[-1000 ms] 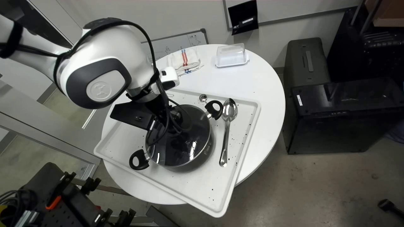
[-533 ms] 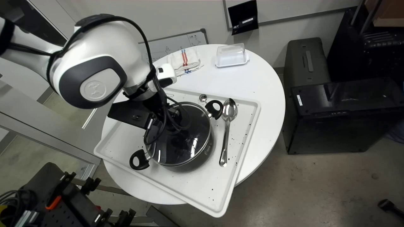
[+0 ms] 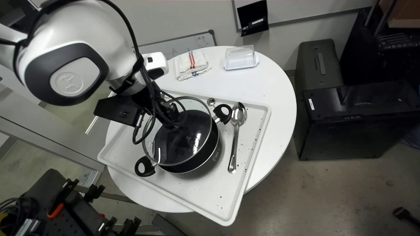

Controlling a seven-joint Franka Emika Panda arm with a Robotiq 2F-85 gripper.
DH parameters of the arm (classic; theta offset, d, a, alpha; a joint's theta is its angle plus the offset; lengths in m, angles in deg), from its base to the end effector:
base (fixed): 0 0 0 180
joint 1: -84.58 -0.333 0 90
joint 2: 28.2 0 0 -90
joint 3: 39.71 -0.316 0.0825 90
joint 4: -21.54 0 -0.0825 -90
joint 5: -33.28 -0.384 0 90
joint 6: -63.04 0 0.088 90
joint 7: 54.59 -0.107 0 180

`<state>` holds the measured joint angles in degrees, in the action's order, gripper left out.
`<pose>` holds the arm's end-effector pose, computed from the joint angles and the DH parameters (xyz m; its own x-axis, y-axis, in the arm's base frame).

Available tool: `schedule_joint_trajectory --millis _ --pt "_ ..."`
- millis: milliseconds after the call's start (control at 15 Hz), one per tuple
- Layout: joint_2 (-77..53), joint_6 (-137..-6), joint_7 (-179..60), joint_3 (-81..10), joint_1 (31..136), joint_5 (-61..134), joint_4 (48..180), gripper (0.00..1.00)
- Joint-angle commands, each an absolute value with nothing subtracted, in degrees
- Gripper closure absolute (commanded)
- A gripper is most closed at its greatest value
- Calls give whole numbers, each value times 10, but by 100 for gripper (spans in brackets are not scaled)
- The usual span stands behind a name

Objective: Take the lid off the pot

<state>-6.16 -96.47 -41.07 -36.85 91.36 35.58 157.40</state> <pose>0.4999 -0.0844 0.1659 0.9938 0.1092 0.0189 0.1084 -0.9933 0.0393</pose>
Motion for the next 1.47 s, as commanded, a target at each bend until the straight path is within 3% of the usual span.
schedule_joint_trajectory --millis 0,1400 --pt "-101 -969 -403 -380 916 362 1605 75" --pt "-63 -959 -559 -419 678 501 1610 75"
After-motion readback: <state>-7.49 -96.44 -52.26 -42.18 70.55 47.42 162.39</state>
